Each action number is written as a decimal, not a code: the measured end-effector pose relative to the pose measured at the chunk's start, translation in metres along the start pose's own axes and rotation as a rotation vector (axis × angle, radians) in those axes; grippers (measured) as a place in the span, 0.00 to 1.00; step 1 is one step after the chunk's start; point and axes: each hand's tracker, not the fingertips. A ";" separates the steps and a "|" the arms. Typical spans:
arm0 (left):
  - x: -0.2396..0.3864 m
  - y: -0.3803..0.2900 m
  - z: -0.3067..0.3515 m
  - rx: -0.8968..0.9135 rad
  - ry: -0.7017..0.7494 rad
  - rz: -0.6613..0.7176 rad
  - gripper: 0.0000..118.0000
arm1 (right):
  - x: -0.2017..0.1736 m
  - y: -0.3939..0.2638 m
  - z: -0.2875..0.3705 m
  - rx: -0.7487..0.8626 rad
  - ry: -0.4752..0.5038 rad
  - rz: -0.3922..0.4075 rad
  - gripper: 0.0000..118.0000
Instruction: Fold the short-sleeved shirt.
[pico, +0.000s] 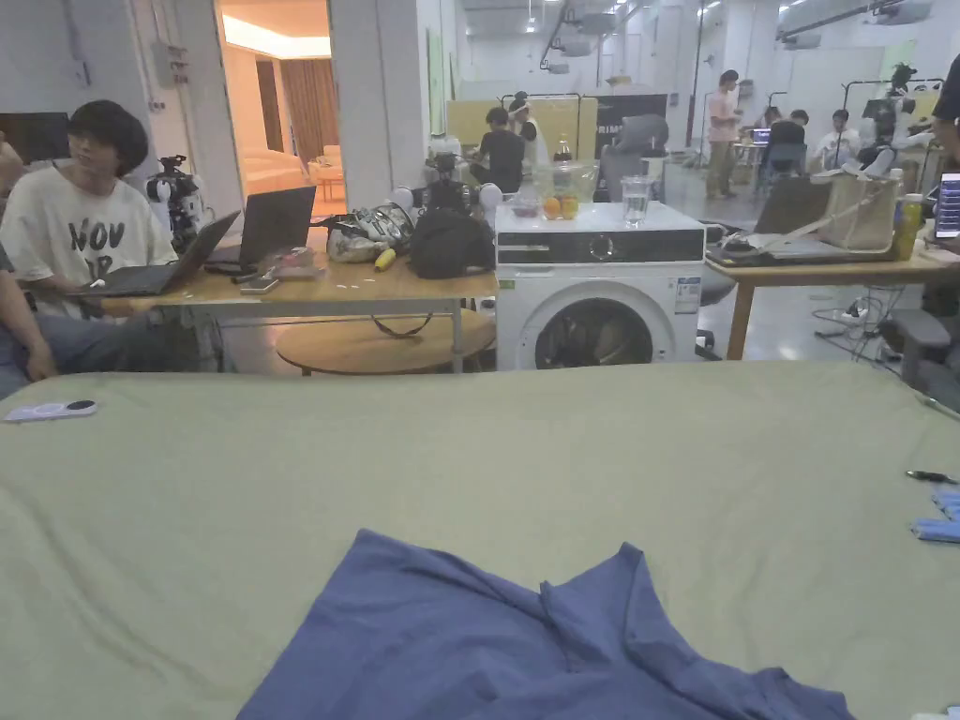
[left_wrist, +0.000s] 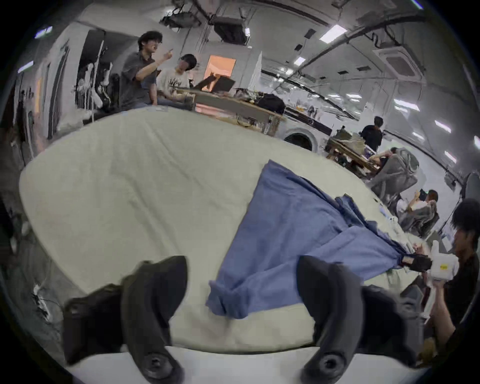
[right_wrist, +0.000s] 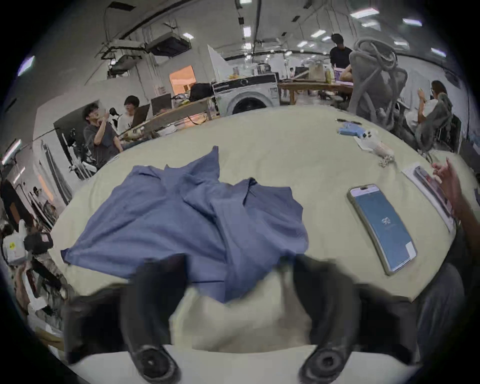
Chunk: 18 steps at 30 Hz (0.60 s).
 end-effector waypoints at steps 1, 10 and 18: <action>0.008 0.006 0.002 0.047 0.008 -0.037 0.76 | -0.005 0.004 0.003 0.032 0.016 0.014 0.77; 0.078 0.037 0.009 0.259 -0.053 -0.175 0.76 | -0.077 0.038 0.018 0.291 0.101 0.139 0.77; 0.090 0.037 0.004 0.262 -0.076 -0.147 0.00 | -0.095 0.039 0.008 0.293 0.103 0.149 0.10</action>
